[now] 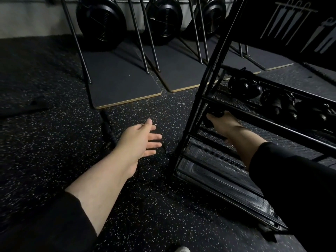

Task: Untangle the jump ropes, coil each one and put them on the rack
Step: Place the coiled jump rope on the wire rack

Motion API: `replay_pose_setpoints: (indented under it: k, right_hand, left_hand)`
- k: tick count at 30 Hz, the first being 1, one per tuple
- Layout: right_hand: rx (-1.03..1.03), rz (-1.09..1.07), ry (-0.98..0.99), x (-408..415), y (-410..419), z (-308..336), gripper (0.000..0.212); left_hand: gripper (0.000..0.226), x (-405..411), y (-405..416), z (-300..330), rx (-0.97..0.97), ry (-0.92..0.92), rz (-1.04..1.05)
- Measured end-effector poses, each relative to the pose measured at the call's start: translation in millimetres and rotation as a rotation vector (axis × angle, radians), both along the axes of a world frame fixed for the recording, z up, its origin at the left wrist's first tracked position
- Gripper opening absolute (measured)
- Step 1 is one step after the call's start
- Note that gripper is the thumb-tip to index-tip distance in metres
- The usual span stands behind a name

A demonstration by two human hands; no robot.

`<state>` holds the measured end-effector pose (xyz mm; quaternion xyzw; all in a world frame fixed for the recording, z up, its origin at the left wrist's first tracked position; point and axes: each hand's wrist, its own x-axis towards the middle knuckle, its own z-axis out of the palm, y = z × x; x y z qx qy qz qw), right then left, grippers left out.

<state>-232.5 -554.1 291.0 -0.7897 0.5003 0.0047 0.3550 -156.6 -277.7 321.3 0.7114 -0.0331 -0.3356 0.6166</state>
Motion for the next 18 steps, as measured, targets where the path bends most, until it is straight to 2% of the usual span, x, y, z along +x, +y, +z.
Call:
replay_pose_setpoints:
  k: [4, 7, 10, 14, 16, 18]
  right_hand:
    - [-0.023, 0.014, -0.056, 7.1, -1.0, -3.0, 0.074]
    - [-0.042, -0.006, -0.078, 10.4, -3.4, -4.6, 0.087]
    - [-0.072, -0.004, -0.050, 11.1, -5.8, -5.2, 0.082]
    - [-0.114, -0.017, -0.030, 12.0, -11.9, -9.2, 0.084]
    - [-0.148, -0.032, -0.032, 12.1, -14.4, -11.4, 0.078]
    - [-0.223, -0.019, -0.052, 11.2, -8.9, -10.0, 0.060]
  left_hand:
    - [0.034, 3.9, 3.5, -2.0, 0.000, -0.015, 0.009]
    - [0.035, 7.5, 4.3, -3.2, 0.003, -0.017, 0.021]
    - [0.035, 11.0, 4.4, -4.7, 0.005, -0.016, 0.046]
    - [0.035, 16.0, 8.2, -8.5, 0.007, -0.022, 0.076]
    - [0.036, 18.1, 9.5, -8.3, 0.009, -0.033, 0.101]
    - [0.037, 22.3, 11.3, -7.3, 0.012, -0.045, 0.140]
